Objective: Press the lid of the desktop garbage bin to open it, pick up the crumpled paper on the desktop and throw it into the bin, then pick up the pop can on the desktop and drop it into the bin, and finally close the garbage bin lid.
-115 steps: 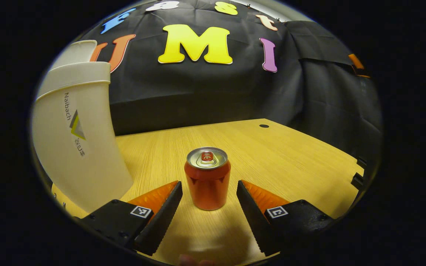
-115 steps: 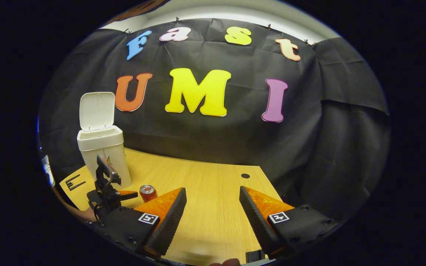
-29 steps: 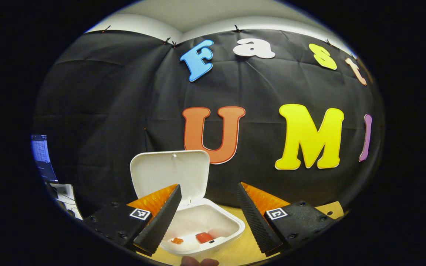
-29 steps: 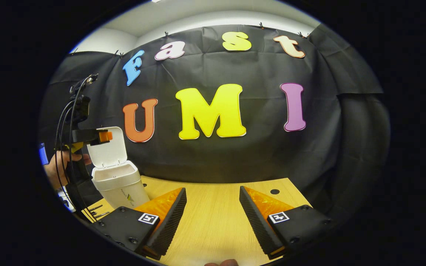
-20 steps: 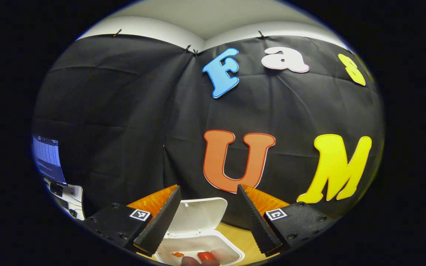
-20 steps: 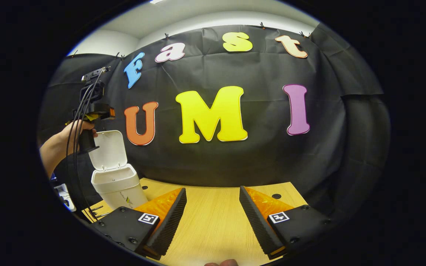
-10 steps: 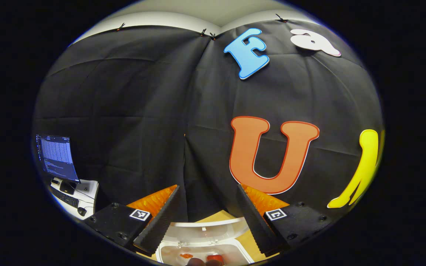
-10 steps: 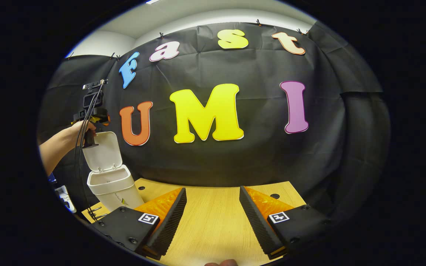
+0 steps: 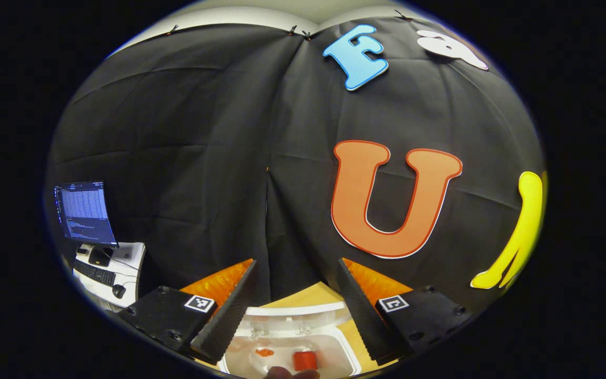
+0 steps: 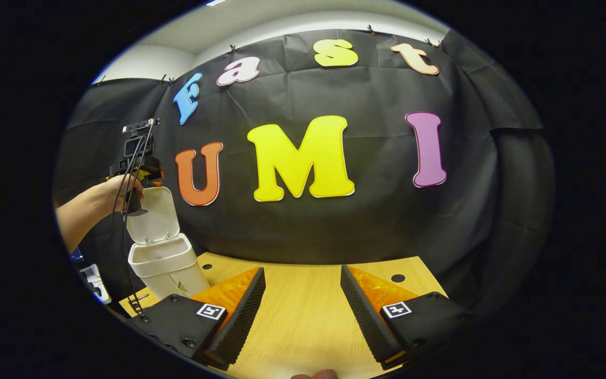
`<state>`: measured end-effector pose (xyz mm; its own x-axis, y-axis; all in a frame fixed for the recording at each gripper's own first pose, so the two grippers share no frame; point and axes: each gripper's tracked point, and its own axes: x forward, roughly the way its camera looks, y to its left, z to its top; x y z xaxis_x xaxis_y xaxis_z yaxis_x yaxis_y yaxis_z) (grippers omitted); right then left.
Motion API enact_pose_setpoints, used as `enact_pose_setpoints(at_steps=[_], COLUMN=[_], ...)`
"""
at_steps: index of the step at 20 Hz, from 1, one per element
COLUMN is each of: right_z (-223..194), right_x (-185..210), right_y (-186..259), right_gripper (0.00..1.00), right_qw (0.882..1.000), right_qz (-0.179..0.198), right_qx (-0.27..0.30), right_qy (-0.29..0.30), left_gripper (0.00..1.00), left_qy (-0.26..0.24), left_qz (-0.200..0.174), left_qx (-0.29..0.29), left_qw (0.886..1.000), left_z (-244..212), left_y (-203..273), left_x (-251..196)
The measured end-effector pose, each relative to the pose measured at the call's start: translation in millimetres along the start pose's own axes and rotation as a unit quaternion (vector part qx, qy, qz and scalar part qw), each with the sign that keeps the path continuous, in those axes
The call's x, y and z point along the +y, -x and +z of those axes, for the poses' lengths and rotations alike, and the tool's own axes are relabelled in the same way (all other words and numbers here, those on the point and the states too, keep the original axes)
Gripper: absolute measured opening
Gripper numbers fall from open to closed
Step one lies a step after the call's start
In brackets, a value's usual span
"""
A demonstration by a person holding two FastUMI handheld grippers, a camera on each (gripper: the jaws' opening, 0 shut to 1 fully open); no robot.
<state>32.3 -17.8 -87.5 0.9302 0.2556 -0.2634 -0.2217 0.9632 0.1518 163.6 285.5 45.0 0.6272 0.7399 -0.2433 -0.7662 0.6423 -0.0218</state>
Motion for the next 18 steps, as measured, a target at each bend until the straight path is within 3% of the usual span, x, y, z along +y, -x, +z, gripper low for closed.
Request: enact_pose_setpoints(at_steps=[8,18], right_z=[-5.8,-16.1], right_x=[3.7,-14.5], right_y=[9.0,23.4], right_gripper=[0.91,0.92], right_qw=[1.000,0.999], right_qz=[0.027,0.029], right_qx=[0.001,0.015], right_qy=[0.010,0.018], left_gripper=[0.98,0.99], left_qy=[0.005,-0.010], left_qz=[-0.023,-0.034], left_qx=[0.010,0.036], left_qw=[1.000,0.999], left_z=[-74.5,-153.7], left_y=[70.0,100.7], left_x=[-15.3,-16.8])
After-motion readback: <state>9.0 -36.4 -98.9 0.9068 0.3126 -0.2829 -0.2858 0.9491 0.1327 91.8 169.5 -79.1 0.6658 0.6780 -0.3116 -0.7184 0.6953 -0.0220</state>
